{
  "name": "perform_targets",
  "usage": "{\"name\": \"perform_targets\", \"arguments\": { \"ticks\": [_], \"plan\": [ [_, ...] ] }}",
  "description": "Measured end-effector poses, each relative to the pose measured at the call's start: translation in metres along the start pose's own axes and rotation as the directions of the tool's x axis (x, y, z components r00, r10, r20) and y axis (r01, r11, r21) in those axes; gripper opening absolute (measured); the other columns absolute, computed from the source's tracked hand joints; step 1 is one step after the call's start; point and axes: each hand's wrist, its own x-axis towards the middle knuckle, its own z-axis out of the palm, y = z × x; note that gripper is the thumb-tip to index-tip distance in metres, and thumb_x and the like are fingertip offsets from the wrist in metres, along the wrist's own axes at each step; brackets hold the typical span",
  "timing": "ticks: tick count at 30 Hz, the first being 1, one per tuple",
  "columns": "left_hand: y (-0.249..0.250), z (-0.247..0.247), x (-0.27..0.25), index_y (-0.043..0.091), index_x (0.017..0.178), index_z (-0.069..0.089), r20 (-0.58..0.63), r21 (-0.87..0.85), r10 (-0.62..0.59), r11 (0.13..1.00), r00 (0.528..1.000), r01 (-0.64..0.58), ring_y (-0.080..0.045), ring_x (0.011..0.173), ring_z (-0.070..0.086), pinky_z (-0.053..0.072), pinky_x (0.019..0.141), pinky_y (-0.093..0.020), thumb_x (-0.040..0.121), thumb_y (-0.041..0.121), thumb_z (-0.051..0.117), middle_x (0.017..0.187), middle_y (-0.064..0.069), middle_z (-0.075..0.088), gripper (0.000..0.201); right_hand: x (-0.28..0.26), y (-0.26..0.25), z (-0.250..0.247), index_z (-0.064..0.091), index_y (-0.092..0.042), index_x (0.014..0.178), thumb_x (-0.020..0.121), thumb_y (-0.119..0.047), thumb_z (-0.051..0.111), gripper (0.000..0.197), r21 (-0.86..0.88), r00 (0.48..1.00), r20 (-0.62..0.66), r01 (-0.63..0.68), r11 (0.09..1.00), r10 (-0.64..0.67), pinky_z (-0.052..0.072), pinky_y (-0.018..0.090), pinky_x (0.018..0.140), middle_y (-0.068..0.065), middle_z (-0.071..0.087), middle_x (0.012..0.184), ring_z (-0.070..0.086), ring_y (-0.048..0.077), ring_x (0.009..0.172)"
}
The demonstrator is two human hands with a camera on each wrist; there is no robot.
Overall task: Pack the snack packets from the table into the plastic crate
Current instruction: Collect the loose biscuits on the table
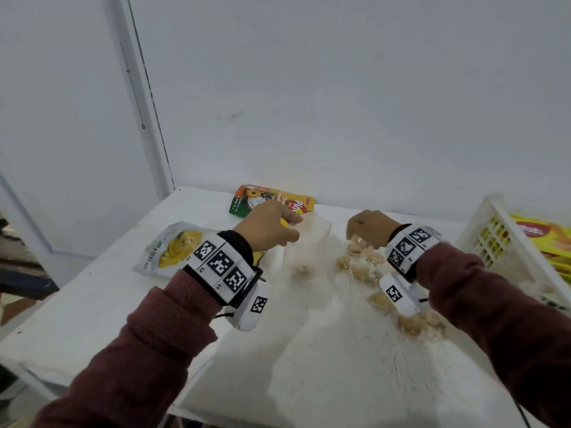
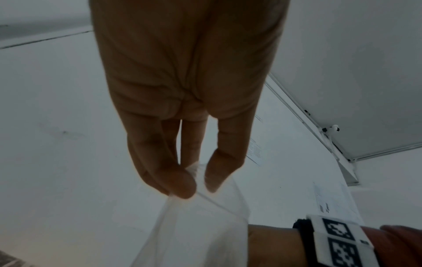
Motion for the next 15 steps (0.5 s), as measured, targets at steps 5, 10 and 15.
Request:
{"name": "perform_targets", "arguments": {
  "ticks": [5,10,15],
  "plan": [
    [0.003,0.004,0.003,0.005,0.124,0.058,0.019,0.015,0.029,0.999,0.999,-0.029,-0.008,0.06,0.057,0.048,0.066,-0.015,0.082,0.004,0.06,0.126,-0.005,0.058,0.042,-0.012,0.01,0.015,0.061,-0.015,0.078,0.082,-0.042,0.063,0.027,-0.336,0.986,0.099,-0.095,0.937,0.135,0.049,0.027,0.069,0.002,0.061,0.081,0.059,0.017,0.074],
    [0.004,0.006,0.005,0.004,0.123,0.059,0.036,0.019,0.049,0.999,0.998,-0.05,-0.008,0.057,0.055,0.048,0.067,-0.018,0.082,0.003,0.06,0.126,-0.006,0.059,0.041,-0.017,0.014,0.03,0.06,-0.023,0.113,0.075,-0.032,0.072,0.041,-0.346,0.974,0.175,-0.075,0.935,0.143,0.046,0.03,0.082,-0.001,0.06,0.11,0.058,0.02,0.097],
    [0.002,0.006,0.004,0.003,0.124,0.057,0.037,0.019,0.055,0.998,0.998,-0.056,-0.008,0.059,0.055,0.047,0.064,-0.016,0.082,0.003,0.059,0.127,-0.006,0.058,0.043,-0.023,0.007,0.013,0.058,-0.025,0.087,0.082,-0.028,0.062,0.006,-0.31,0.998,0.011,-0.05,0.949,0.056,0.044,0.027,0.072,-0.001,0.062,0.105,0.053,0.016,0.082]
  ]
}}
